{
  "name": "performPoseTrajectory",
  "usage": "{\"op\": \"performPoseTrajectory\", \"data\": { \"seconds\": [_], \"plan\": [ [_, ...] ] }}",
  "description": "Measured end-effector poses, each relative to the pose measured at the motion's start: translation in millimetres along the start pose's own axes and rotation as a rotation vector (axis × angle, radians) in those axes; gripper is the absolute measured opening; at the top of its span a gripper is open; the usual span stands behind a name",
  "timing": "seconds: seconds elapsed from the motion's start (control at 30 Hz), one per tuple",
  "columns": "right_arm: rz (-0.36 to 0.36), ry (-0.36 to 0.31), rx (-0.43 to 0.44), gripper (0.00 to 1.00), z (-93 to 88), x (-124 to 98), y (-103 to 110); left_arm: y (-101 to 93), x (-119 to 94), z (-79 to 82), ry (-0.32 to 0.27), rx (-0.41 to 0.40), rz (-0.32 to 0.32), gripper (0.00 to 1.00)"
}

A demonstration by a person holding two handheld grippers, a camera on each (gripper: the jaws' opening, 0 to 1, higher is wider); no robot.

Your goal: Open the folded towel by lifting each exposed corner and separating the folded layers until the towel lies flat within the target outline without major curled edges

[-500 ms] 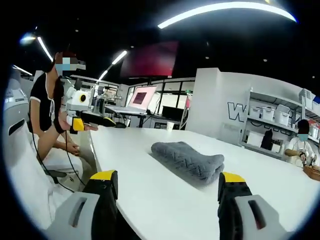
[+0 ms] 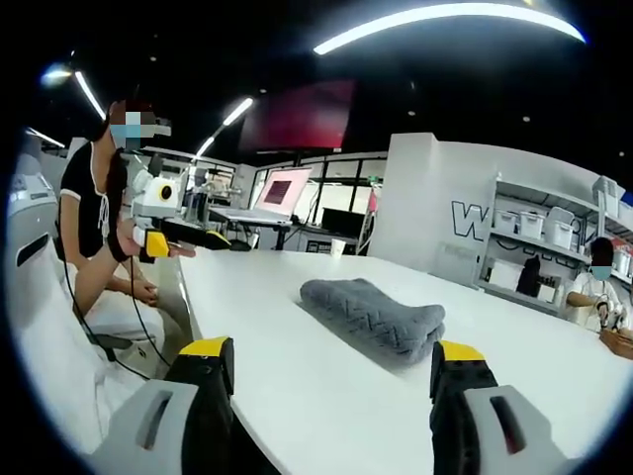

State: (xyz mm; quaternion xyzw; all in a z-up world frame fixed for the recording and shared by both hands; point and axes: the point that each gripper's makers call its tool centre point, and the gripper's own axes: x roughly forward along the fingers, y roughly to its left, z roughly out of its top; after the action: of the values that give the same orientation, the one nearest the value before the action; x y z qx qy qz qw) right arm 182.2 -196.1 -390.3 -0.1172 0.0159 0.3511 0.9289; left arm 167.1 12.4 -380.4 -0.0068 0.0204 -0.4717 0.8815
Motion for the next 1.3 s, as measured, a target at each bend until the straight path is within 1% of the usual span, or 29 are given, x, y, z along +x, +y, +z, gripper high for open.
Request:
{"op": "performPoseTrajectory", "data": {
  "seconds": [0.33,0.4,0.47,0.53,0.6,0.77,0.9,1.0,1.07,1.3],
  "plan": [
    [-0.004,-0.001,-0.006,0.79,0.8,-1.4,-0.2,-0.7,-0.6,1.2,-0.005,0.001,0.000,0.74],
    [-0.004,0.002,-0.010,0.79,0.7,-2.0,-0.7,-4.2,-0.2,1.9,-0.006,-0.002,-0.018,0.74],
    [-0.011,-0.005,-0.007,0.79,2.4,-3.0,-1.4,-5.7,-0.4,3.9,-0.015,-0.008,-0.022,0.74],
    [-0.004,-0.005,-0.012,0.79,3.1,-3.0,0.1,-7.2,0.0,5.3,-0.021,-0.002,-0.020,0.74],
    [-0.009,-0.006,-0.010,0.79,3.3,-2.7,-0.2,-8.9,0.2,3.7,-0.012,0.002,-0.026,0.74],
    [-0.005,0.000,-0.010,0.79,2.1,-1.7,0.2,-4.8,-0.8,5.1,-0.020,-0.005,-0.016,0.74],
    [-0.007,-0.001,-0.007,0.79,2.2,-1.5,-0.7,-3.2,-0.5,4.3,-0.015,-0.004,-0.009,0.74],
    [-0.007,-0.001,-0.005,0.79,2.1,-1.5,-0.8,-3.7,-0.2,4.4,-0.015,-0.001,-0.010,0.74],
    [-0.009,-0.001,-0.004,0.78,1.9,-1.2,-1.1,-6.6,1.5,5.1,-0.015,0.002,-0.023,0.74],
    [-0.004,0.000,-0.003,0.78,2.5,0.6,-0.4,-3.3,4.9,4.8,-0.009,0.007,-0.023,0.74]
  ]
}}
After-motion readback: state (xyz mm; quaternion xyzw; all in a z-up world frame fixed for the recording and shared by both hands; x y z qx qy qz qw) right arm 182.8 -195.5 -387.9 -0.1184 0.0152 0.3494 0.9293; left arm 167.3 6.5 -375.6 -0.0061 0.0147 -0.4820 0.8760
